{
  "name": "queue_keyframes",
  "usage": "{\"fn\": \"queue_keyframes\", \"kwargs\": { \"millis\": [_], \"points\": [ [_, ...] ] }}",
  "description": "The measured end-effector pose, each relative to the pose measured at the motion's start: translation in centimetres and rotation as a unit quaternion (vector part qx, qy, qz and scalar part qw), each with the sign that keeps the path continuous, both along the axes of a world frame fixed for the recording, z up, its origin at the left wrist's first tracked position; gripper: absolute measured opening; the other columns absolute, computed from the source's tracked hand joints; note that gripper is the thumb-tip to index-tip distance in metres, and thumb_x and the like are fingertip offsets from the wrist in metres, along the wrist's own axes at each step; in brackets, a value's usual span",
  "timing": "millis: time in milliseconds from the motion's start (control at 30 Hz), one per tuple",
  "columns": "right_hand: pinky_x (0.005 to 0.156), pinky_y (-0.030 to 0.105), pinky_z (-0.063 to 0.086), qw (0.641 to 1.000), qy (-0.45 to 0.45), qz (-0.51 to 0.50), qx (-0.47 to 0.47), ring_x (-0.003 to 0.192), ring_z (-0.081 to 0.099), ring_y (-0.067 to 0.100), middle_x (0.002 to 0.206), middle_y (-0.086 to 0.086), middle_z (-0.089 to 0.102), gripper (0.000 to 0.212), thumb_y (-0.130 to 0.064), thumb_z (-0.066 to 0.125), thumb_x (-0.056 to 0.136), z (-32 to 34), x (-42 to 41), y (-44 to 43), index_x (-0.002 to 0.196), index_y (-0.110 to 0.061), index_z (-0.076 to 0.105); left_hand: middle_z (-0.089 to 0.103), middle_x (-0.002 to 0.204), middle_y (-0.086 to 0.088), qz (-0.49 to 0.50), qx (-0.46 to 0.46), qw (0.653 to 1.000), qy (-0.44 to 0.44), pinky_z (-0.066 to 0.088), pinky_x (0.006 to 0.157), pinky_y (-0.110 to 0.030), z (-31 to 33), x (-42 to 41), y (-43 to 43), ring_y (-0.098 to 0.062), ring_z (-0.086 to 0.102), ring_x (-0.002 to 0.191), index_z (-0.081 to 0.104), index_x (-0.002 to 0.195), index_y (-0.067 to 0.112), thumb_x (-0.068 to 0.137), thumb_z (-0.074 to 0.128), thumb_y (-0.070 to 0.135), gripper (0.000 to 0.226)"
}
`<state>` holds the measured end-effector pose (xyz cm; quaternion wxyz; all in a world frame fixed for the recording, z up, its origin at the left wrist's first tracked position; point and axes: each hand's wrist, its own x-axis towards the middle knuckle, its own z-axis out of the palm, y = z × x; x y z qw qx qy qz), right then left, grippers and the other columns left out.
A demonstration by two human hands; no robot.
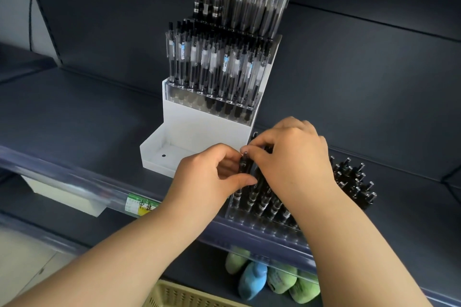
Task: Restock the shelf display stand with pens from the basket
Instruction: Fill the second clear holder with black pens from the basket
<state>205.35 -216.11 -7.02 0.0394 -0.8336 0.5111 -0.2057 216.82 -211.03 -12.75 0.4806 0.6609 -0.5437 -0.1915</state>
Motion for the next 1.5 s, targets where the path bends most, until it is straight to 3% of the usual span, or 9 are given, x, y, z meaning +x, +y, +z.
{"fn": "queue_keyframes", "kwargs": {
  "millis": [267,433,533,767,933,1133,1400,1500],
  "points": [
    [0.087,0.031,0.027,0.999,0.025,0.024,0.03,0.11,0.041,0.014,0.108,-0.012,0.053,0.016,-0.043,0.057,0.088,0.9,-0.8,-0.2,0.094,-0.037,0.07,0.066,0.074,0.014,-0.006,0.016,1.0,-0.003,0.042,0.063,-0.001,0.0,-0.1,-0.2,0.009,0.058,0.075,0.063,0.078,0.027,0.065,0.081,0.034,0.023],
    [0.082,0.031,0.022,0.997,0.064,0.023,-0.023,0.112,0.041,0.017,0.112,-0.007,0.052,0.019,-0.038,0.052,0.093,0.3,-0.3,-0.1,0.102,-0.036,0.069,0.061,0.07,0.016,-0.007,0.023,0.997,-0.079,0.039,0.06,-0.002,0.3,-0.4,-0.2,0.004,0.056,0.066,0.06,0.076,0.024,0.069,0.078,0.035,0.023],
    [0.081,0.031,0.021,0.995,0.085,0.024,-0.051,0.11,0.041,0.017,0.111,-0.007,0.052,0.021,-0.04,0.05,0.094,0.2,-0.2,-0.1,0.104,-0.035,0.068,0.061,0.071,0.013,-0.012,0.024,0.994,-0.103,0.04,0.066,-0.008,0.4,-0.7,-0.1,0.003,0.055,0.068,0.061,0.08,0.019,0.068,0.078,0.036,0.027],
    [0.079,0.029,0.02,0.993,0.086,0.016,-0.084,0.108,0.041,0.019,0.107,-0.005,0.051,0.026,-0.045,0.048,0.093,-0.3,0.0,-0.2,0.103,-0.032,0.068,0.056,0.067,0.015,0.002,0.077,0.991,-0.112,0.04,0.06,-0.004,0.5,-0.5,0.0,0.005,0.051,0.064,0.048,0.069,0.029,0.066,0.079,0.042,0.034],
    [0.078,0.029,0.02,0.99,0.093,0.037,-0.1,0.105,0.04,0.018,0.103,-0.006,0.051,0.024,-0.038,0.048,0.095,-0.1,-0.1,-0.2,0.103,-0.032,0.07,0.06,0.078,0.014,-0.014,0.115,0.986,-0.116,0.04,0.059,-0.004,0.5,0.3,0.1,0.002,0.054,0.071,0.056,0.084,0.025,0.067,0.08,0.039,0.033],
    [0.079,0.029,0.022,0.99,0.094,0.063,-0.081,0.108,0.04,0.016,0.105,-0.009,0.053,0.024,-0.039,0.047,0.096,0.1,-0.1,-0.5,0.102,-0.034,0.07,0.056,0.095,0.014,0.004,0.118,0.97,-0.211,0.042,0.078,-0.012,1.0,1.5,0.9,-0.003,0.055,0.086,0.06,0.11,0.026,0.083,0.068,0.017,0.03],
    [0.08,0.03,0.021,0.991,0.077,0.044,-0.104,0.108,0.044,0.017,0.104,-0.008,0.054,0.023,-0.046,0.053,0.09,0.1,0.0,-0.5,0.099,-0.033,0.07,0.052,0.099,0.012,0.019,0.134,0.959,-0.25,0.043,0.083,-0.014,0.3,1.8,1.2,-0.006,0.051,0.087,0.056,0.119,0.024,0.088,0.056,0.008,0.035],
    [0.089,0.032,0.031,0.996,0.039,0.032,-0.076,0.109,0.049,0.017,0.108,-0.007,0.057,0.033,-0.054,0.059,0.083,1.0,-0.9,-0.7,0.11,-0.036,0.065,0.057,0.106,0.009,0.025,0.153,0.956,-0.249,0.046,0.087,-0.018,0.4,2.3,1.0,-0.009,0.055,0.093,0.056,0.12,0.023,0.088,0.055,0.006,0.036]
  ]
}}
